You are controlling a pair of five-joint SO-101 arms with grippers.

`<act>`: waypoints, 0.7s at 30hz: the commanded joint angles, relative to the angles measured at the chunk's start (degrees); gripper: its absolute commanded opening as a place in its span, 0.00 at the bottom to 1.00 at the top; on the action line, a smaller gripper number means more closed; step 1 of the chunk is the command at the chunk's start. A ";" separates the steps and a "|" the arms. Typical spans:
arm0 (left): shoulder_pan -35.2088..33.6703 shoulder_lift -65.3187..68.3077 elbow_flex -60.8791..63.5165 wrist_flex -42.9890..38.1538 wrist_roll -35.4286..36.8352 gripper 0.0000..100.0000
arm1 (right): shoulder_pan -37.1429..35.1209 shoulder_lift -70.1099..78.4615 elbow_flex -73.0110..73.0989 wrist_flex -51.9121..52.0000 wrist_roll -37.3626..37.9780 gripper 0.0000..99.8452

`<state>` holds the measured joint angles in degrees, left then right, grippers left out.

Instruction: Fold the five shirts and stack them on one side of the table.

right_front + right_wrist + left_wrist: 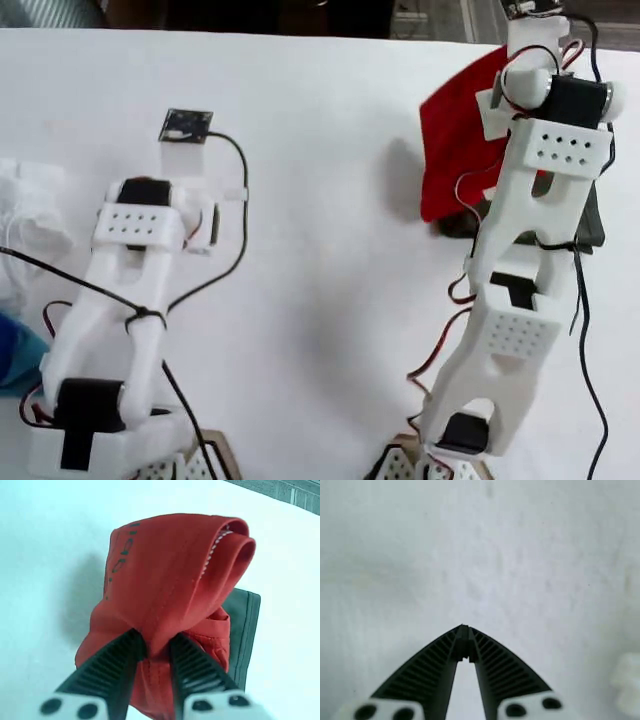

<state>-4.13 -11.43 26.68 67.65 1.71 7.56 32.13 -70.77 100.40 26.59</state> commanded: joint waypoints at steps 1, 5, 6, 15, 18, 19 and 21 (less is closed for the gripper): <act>-0.18 -2.02 -0.66 -0.70 -0.26 0.03 | 0.57 -5.41 -2.81 0.57 0.53 0.02; -0.26 -2.02 -0.57 -0.70 -0.26 0.03 | 2.59 -4.88 -2.73 0.57 0.62 0.02; -0.35 -2.02 -0.48 -0.70 -0.26 0.03 | 3.56 -4.88 -2.29 0.48 1.23 0.02; -0.18 -2.02 -0.57 -0.70 -0.26 0.03 | 11.12 0.22 -2.37 -1.98 4.31 0.02; -0.18 -2.02 -0.66 -0.70 -0.26 0.03 | 12.18 4.09 -2.73 -2.59 5.01 0.02; -0.18 -2.02 -0.57 -0.70 -0.26 0.03 | 12.35 5.41 -2.81 -3.12 5.63 0.02; -0.18 -2.02 -0.40 -0.70 -0.26 0.03 | 13.05 7.78 -2.81 -4.09 6.33 0.02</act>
<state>-4.13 -11.43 26.68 67.65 1.71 19.34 38.55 -70.95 98.20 32.04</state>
